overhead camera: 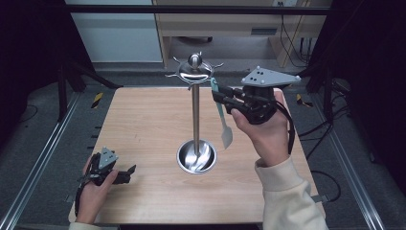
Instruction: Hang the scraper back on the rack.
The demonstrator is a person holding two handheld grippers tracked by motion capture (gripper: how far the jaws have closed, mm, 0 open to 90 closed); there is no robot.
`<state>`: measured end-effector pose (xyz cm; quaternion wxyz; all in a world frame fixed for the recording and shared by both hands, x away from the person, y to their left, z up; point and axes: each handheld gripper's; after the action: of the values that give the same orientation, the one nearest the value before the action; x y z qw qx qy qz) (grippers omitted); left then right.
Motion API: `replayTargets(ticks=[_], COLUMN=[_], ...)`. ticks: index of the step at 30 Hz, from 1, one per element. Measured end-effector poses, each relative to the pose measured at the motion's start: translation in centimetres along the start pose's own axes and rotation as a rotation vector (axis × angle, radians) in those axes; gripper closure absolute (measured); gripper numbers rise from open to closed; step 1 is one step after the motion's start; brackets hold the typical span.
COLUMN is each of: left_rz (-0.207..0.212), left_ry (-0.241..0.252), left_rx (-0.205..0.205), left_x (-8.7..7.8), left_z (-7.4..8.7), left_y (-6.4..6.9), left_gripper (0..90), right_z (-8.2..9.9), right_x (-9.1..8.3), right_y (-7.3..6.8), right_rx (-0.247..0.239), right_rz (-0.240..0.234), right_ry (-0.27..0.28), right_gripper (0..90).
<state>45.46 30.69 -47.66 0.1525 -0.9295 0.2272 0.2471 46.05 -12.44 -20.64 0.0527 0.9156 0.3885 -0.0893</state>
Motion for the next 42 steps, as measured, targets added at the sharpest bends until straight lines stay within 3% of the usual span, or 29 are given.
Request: replayTargets(ticks=[22,30,35,42], left_rz=[-0.002,-0.001,-0.007,-0.006], left_ry=[0.004,0.003,0.003,0.001], left_rx=[-0.007,-0.010,-0.013,-0.013], left_x=[-0.1,-0.1,-0.1,-0.1], left_z=[0.0,0.0,0.0,0.1], left_y=[0.0,-0.1,-0.1,-0.1], left_gripper=[2.7,2.7,2.7,2.7], right_z=[0.4,1.0,1.7,2.5], right_x=[0.4,0.4,0.0,-1.5], right_y=[-0.1,-0.3,0.1,0.7], right_rx=[-0.003,-0.043,-0.030,-0.031], right_rz=[0.010,0.004,0.049,0.135], right_ry=[0.017,-0.011,-0.010,0.016], right_gripper=[72.9,59.7,45.8,35.7])
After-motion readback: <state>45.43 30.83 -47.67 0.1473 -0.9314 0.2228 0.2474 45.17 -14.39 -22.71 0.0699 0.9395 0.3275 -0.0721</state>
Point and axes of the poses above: each handheld gripper's, and its own axes: x roughly forward along the jaws, z roughly out of its underside, y roughly to its right, and after that the axes turned 4 degrees about y, right-handed
